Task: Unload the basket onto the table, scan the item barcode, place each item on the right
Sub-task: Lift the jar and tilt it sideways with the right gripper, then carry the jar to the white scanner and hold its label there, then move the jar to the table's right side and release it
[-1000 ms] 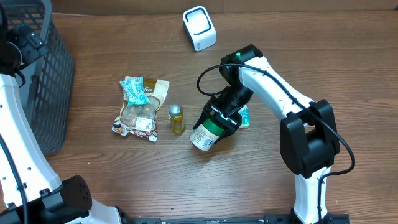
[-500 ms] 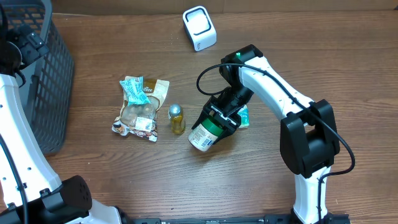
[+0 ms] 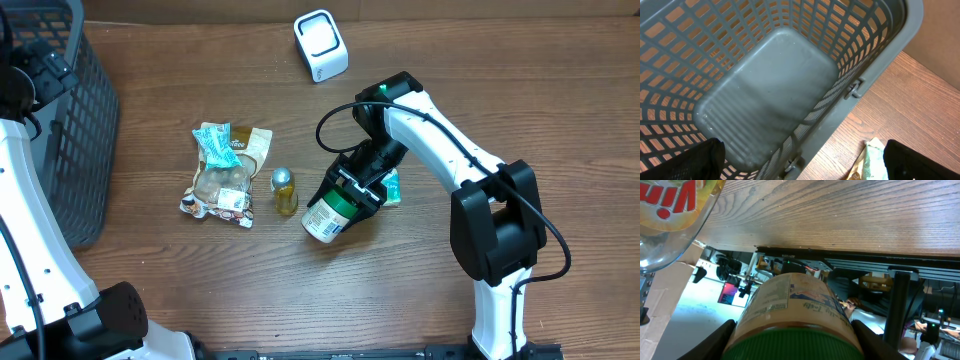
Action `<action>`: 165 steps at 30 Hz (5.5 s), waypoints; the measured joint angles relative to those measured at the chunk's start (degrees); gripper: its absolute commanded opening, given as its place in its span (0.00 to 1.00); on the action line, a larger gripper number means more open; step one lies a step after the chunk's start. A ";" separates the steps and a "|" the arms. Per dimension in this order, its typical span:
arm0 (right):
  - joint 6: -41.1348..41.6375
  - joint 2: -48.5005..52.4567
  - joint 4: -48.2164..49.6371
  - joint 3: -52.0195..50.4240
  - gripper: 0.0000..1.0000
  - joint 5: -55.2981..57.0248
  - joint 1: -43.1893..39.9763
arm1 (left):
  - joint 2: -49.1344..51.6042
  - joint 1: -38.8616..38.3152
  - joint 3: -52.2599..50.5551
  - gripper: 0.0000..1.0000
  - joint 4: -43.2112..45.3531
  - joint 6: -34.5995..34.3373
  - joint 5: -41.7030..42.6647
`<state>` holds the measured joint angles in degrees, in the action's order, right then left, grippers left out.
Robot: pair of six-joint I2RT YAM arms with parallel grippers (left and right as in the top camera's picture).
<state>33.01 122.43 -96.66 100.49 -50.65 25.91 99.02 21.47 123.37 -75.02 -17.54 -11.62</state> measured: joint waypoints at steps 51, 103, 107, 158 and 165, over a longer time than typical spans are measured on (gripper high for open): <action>-4.02 0.07 61.92 1.90 0.16 29.70 -6.40 | 0.00 0.00 0.00 1.00 0.02 0.00 0.00; -18.10 25.70 137.09 3.06 0.18 50.03 -5.05 | 0.00 0.00 0.00 1.00 0.00 0.00 0.00; -18.08 26.10 142.29 3.04 0.15 50.03 -5.03 | 0.00 0.00 0.00 1.00 0.02 0.00 0.00; -18.05 -10.27 33.03 -15.30 0.48 49.42 -27.02 | 0.00 0.00 0.00 1.00 0.00 0.00 0.02; -17.73 -10.27 33.07 -16.13 0.84 49.44 -27.02 | 0.00 0.00 0.00 1.00 0.00 0.00 0.00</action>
<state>15.29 112.16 -63.59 84.36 -1.21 -1.10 99.02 21.47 123.37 -75.02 -17.54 -11.62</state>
